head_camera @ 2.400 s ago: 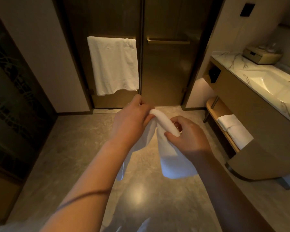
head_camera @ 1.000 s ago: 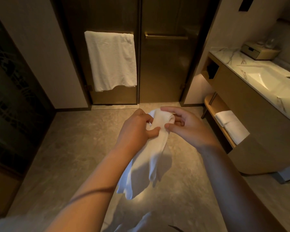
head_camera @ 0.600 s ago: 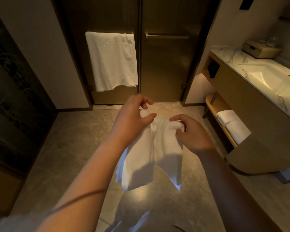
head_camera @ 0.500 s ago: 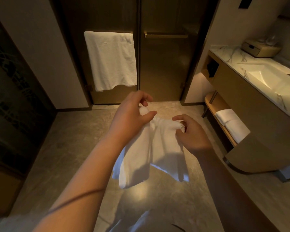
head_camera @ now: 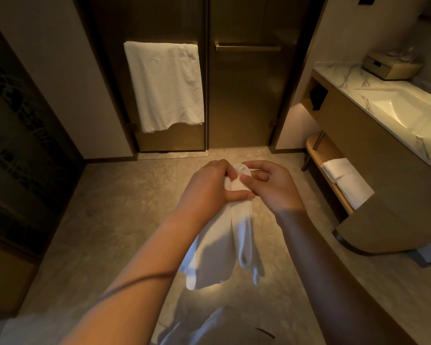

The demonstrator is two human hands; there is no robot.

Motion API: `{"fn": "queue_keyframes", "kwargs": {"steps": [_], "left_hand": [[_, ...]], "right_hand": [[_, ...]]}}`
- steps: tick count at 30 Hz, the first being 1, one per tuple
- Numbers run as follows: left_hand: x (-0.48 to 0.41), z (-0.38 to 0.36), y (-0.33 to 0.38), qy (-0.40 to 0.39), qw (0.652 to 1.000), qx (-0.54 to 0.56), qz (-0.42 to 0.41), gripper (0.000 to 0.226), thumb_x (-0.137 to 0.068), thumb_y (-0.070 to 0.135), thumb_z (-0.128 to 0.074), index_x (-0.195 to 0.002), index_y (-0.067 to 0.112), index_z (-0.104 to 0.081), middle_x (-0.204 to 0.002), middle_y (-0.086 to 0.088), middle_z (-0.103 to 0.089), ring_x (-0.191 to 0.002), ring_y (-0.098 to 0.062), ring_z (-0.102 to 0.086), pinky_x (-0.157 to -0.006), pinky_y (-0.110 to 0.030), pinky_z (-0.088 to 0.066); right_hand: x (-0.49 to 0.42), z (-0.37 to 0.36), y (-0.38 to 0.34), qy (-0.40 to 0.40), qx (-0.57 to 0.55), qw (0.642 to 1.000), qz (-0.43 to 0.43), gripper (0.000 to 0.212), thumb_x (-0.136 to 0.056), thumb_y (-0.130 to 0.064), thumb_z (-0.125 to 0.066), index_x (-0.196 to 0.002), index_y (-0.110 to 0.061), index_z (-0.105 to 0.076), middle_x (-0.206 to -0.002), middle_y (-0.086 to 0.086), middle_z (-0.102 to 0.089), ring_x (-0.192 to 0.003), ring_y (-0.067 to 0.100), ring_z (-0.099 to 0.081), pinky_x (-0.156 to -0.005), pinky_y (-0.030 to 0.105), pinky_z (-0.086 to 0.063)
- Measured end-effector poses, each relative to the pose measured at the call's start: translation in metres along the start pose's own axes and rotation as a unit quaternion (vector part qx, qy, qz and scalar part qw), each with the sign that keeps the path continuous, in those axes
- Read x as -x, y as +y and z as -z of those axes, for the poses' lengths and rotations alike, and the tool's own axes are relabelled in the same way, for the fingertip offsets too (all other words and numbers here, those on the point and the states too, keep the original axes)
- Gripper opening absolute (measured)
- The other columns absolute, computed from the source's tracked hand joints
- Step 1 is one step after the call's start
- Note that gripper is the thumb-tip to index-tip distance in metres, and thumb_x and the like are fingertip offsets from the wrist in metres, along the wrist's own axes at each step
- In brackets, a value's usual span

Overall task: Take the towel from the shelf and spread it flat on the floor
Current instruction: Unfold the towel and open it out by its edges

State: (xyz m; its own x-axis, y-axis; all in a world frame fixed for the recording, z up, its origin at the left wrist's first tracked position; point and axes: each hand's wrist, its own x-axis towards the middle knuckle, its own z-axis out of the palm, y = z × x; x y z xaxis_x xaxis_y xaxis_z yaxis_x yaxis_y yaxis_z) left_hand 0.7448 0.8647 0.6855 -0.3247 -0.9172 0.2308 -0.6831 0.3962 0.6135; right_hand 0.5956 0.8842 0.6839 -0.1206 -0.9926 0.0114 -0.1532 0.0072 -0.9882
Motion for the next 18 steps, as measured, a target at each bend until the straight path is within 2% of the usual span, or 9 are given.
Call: {"fn": "queue_keyframes", "kwargs": {"steps": [3,7,13,16,18], "left_hand": [[-0.001,-0.001,-0.003,0.022,0.999,0.025,0.022,0.044,-0.061,0.049,-0.079,-0.090,0.024,-0.056,-0.088,0.011,-0.055,-0.074,0.001,-0.048,-0.059,-0.012,-0.033],[-0.001,-0.002,-0.004,0.051,0.998,0.040,0.025,0.039,-0.063,0.041,-0.079,-0.090,0.027,-0.055,-0.088,0.015,-0.053,-0.074,0.003,-0.047,-0.059,-0.011,-0.031],[-0.003,0.006,-0.002,0.067,0.996,0.048,0.034,0.027,-0.066,0.032,-0.074,-0.084,0.031,-0.054,-0.079,0.022,-0.050,-0.073,0.009,-0.048,-0.054,-0.008,-0.031],[-0.003,0.010,-0.003,0.082,0.993,0.082,0.038,0.018,-0.068,0.030,-0.073,-0.079,0.030,-0.059,-0.075,0.020,-0.056,-0.071,0.009,-0.052,-0.055,-0.007,-0.035],[-0.004,0.013,-0.004,0.087,0.990,0.107,0.038,0.013,-0.070,0.029,-0.072,-0.076,0.031,-0.061,-0.073,0.018,-0.060,-0.070,0.006,-0.055,-0.056,-0.013,-0.036]], "right_hand": [[-0.002,0.004,-0.003,-0.045,-0.032,0.998,-0.031,0.026,-0.092,-0.010,-0.058,-0.094,-0.035,-0.065,-0.081,-0.017,-0.074,-0.082,0.001,-0.070,-0.063,0.013,-0.053],[-0.002,0.009,-0.005,-0.103,-0.073,0.990,-0.055,0.041,-0.087,0.008,-0.050,-0.107,-0.025,-0.065,-0.097,-0.010,-0.075,-0.095,0.009,-0.070,-0.081,0.023,-0.056],[0.001,0.006,-0.006,-0.119,-0.083,0.989,-0.003,0.042,-0.084,0.005,-0.062,-0.105,-0.031,-0.063,-0.100,-0.014,-0.073,-0.098,0.004,-0.068,-0.075,0.016,-0.053],[0.004,0.003,-0.006,-0.117,-0.061,0.991,0.021,0.052,-0.078,0.008,-0.067,-0.113,-0.031,-0.061,-0.111,-0.013,-0.069,-0.100,0.002,-0.066,-0.076,0.017,-0.053],[0.007,0.001,-0.005,-0.114,-0.040,0.992,0.037,0.058,-0.078,0.005,-0.069,-0.122,-0.032,-0.058,-0.117,-0.015,-0.066,-0.104,0.000,-0.063,-0.082,0.020,-0.054]]}}
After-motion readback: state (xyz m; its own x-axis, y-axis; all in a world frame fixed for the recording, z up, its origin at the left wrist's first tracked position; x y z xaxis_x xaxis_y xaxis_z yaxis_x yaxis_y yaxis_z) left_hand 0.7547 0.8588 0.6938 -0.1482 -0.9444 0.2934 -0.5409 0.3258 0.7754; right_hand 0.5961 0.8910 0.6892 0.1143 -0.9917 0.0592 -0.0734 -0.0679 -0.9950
